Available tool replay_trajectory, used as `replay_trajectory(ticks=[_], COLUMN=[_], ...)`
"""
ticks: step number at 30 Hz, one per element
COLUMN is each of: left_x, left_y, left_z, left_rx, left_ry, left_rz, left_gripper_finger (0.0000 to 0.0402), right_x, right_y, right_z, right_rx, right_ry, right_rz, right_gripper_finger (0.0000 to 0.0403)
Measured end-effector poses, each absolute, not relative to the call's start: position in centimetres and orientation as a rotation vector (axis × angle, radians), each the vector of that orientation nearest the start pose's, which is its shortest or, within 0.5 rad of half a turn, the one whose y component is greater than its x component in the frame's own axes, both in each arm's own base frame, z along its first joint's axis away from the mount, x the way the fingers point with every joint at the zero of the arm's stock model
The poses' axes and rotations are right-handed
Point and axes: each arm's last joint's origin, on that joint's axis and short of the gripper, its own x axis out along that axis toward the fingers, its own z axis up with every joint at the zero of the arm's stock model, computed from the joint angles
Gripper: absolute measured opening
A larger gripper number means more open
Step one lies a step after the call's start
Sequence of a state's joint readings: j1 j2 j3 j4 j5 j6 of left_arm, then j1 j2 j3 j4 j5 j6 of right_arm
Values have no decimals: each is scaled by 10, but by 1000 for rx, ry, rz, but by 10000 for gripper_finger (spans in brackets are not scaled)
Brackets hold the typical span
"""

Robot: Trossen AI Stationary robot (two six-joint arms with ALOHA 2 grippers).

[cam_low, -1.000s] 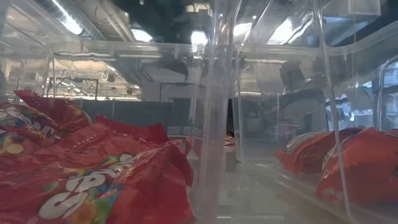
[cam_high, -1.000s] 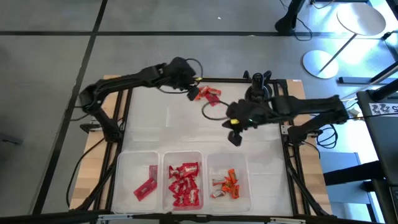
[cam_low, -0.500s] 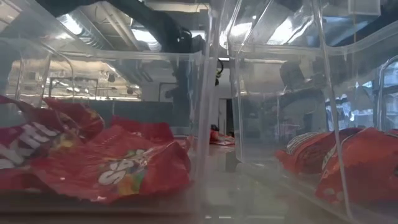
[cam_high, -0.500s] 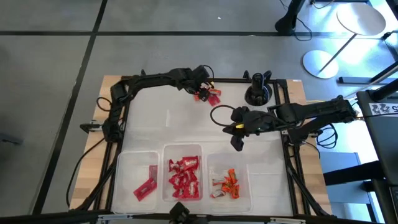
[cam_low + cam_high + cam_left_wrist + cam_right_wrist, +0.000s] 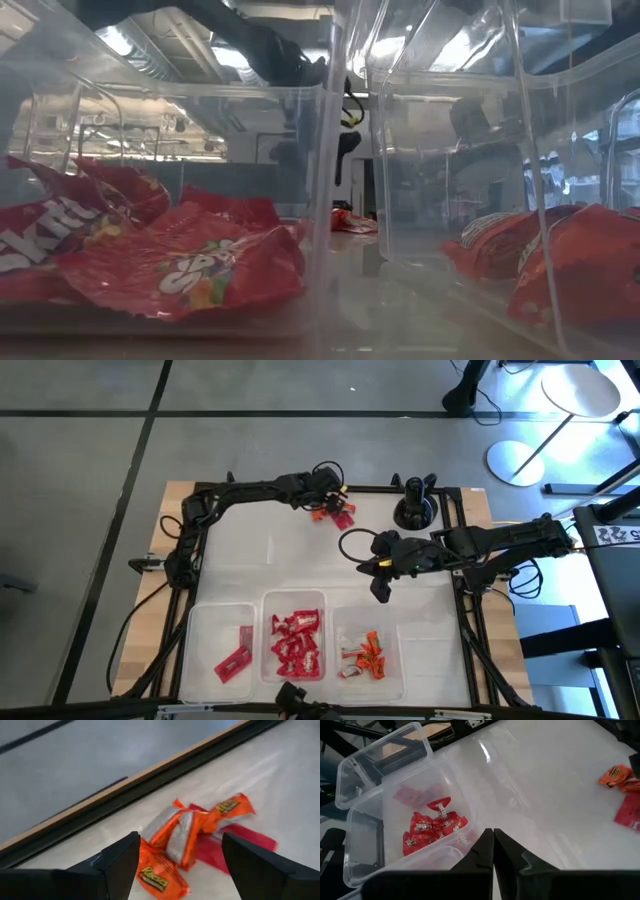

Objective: Sort candy
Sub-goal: Put the orange candy into the right transparent bin

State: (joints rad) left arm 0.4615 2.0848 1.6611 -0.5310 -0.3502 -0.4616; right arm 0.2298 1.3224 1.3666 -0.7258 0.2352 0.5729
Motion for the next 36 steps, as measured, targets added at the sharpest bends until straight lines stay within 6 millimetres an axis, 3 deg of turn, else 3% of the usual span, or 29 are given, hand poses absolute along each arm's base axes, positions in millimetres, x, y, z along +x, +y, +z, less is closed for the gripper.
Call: replay_trajectory(ticks=[7, 20, 23, 29, 36], left_x=[404, 397, 393, 382, 384], left_y=[213, 205, 214, 242, 250], left_z=[203, 207, 206, 183, 149], left_rx=[-448, -591, -616, -706, -785], left_ry=[767, 941, 934, 968, 1037], left_rz=[1031, 849, 842, 885, 824], left_gripper_finger=[269, 269, 269, 269, 269], right_x=[266, 266, 266, 266, 266], right_y=[55, 55, 55, 55, 55], right_z=[370, 369, 369, 369, 369], right_rx=[376, 346, 346, 336, 336], right_ry=[640, 652, 652, 653, 653], right_rz=[-187, -181, -181, -177, -177], right_gripper_finger=[7, 7, 7, 7, 7])
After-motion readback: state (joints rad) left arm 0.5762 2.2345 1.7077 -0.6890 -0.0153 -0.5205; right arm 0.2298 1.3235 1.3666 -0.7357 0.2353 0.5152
